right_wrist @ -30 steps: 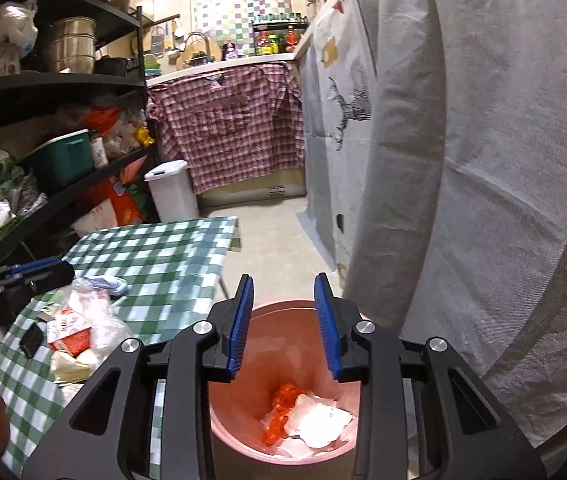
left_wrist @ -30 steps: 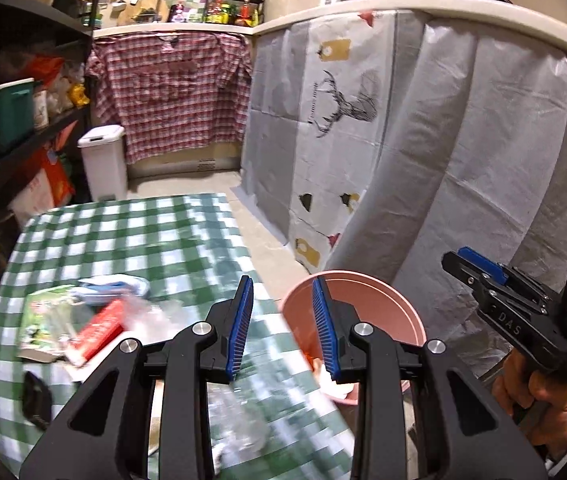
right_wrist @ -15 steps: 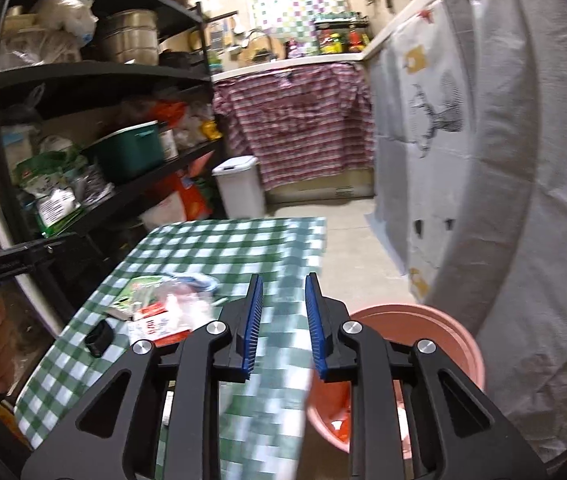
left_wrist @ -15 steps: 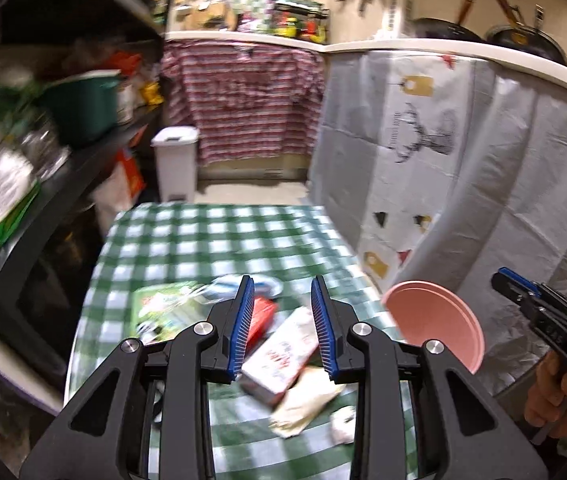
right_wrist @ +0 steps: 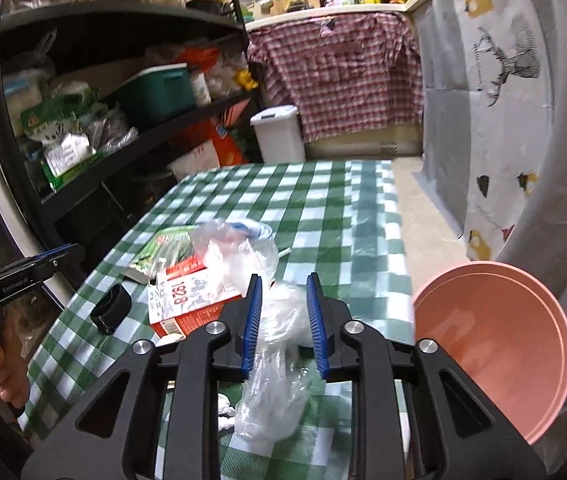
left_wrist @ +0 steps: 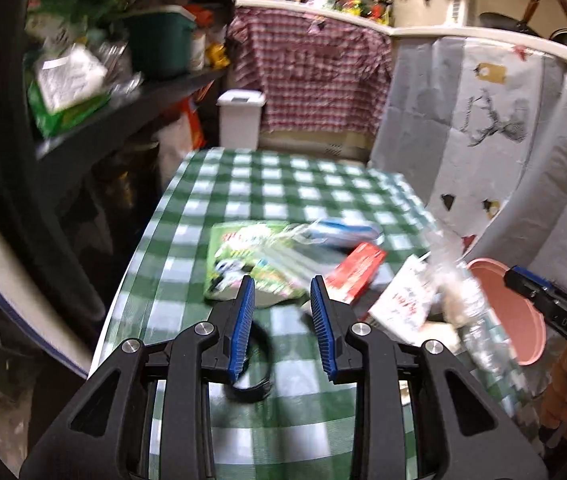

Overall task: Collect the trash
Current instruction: 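Grasp the clear plastic bag with the right gripper while the left grasps a black strap, then carry the clear plastic bag and black strap over the pink bin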

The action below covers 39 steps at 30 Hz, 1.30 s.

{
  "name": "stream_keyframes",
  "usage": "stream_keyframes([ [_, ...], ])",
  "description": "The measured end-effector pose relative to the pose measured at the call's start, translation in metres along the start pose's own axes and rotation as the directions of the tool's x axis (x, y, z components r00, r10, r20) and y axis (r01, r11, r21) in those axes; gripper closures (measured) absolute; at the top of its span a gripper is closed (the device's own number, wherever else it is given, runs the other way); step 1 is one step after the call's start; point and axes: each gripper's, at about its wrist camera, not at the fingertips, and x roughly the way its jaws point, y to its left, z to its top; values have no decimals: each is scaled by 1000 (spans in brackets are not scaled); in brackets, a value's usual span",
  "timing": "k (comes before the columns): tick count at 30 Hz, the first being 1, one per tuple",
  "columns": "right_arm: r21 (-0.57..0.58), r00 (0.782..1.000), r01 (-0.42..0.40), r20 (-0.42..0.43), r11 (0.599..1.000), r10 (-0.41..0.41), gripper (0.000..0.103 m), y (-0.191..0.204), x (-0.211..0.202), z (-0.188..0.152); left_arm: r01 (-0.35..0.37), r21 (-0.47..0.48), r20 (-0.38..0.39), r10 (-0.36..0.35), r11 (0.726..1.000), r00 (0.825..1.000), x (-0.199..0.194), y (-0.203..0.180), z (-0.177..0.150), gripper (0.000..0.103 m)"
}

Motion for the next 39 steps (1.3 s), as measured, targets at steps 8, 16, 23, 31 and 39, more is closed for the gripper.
stream_keyframes([
  [8,7,997,-9,-81,1000,10,62,-1,31,-8,-26,-39,-80,23,999,997,26,18,-16,61],
  [16,-13,994,-7,-112,1000,6,59,3,43,-12,-44,-40,-143,37,998,989,43,24,-27,53],
  [23,-35,993,-3,-121,999,-1,59,5,46,-14,-46,-19,-188,42,999,981,52,20,-34,53],
  [31,-55,993,4,-116,999,-10,68,6,43,-15,-66,7,-206,66,998,976,57,17,-39,55],
  [39,-55,996,16,-85,998,-20,77,3,28,-11,-56,24,-197,60,998,978,54,13,-37,84],
])
